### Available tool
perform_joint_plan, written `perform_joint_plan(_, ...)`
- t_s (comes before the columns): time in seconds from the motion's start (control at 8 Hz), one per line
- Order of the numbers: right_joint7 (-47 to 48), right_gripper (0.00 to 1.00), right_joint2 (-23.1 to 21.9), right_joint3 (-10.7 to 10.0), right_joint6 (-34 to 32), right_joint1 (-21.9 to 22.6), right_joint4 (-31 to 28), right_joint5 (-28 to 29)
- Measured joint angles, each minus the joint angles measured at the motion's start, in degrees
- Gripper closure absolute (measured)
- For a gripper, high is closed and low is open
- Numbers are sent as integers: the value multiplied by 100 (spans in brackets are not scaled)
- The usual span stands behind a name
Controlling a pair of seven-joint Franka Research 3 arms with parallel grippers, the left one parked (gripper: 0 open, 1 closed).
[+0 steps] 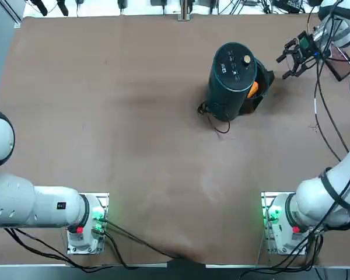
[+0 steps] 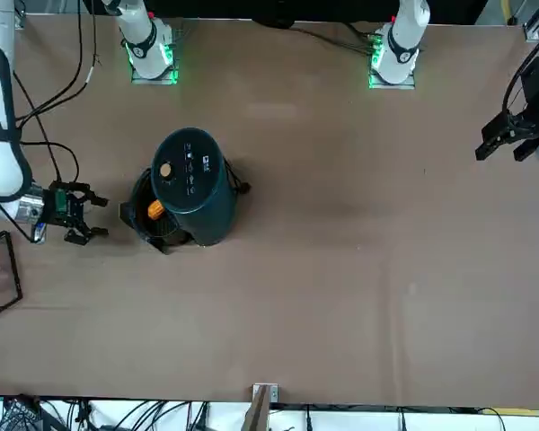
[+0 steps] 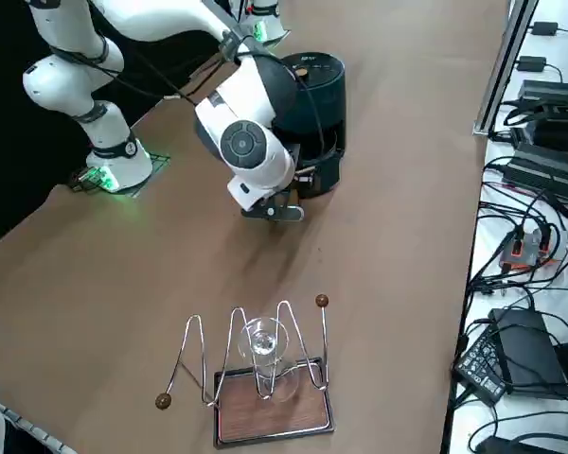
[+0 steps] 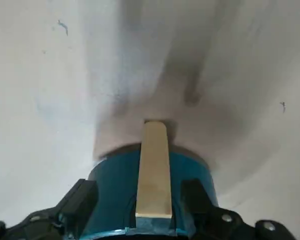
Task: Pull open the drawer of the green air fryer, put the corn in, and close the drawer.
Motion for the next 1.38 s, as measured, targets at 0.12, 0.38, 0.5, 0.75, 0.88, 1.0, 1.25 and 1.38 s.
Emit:
perform_joint_plan(0.12,3,0,0,28,27,27,-38,1)
perform_joint_plan(0.38,6,0,0,51,157,152,-138,2)
perform_joint_plan(0.5,11,0,0,57,313,256,-221,2)
perform_joint_plan(0.75,13,0,-1,60,544,408,-389,3)
perform_joint_plan(0.88,13,0,-1,60,624,450,-447,3)
perform_joint_plan(1.0,13,1,-1,61,725,486,-507,3)
perform_joint_plan(1.25,13,4,-2,61,831,539,-598,3)
perform_joint_plan(1.38,13,17,-5,61,839,548,-614,3)
